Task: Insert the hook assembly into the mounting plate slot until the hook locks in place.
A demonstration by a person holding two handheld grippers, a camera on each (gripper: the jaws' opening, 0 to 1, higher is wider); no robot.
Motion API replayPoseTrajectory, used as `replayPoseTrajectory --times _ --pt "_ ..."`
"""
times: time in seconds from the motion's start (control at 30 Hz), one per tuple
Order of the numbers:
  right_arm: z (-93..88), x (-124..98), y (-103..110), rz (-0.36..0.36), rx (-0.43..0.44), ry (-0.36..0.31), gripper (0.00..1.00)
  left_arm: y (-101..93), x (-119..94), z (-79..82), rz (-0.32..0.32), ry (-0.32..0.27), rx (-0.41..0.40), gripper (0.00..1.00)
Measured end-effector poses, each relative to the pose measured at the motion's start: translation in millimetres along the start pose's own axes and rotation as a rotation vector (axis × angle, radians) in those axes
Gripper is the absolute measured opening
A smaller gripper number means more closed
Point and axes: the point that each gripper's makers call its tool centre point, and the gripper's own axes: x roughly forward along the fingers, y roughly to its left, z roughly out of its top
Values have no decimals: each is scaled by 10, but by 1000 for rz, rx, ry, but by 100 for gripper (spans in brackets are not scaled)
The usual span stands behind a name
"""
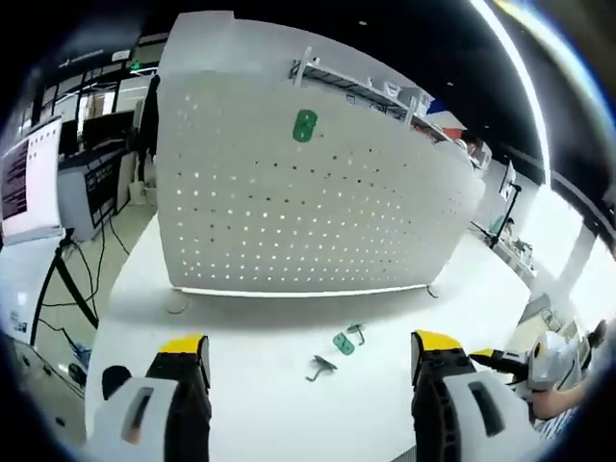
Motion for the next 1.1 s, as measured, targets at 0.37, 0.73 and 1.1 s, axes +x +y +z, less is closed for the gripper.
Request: replayPoseTrajectory --times 0.37,0.73,1.1 --pt "-34 13 86 46 1 22 47 72 -105 -469 -6 92 -45 89" --pt "45 72 215 141 67 31 46 -147 -98 -660 -66 125 -41 92" --pt "443 434 611 263 2 6 39 -273 -98 -846 -118 171 -42 95"
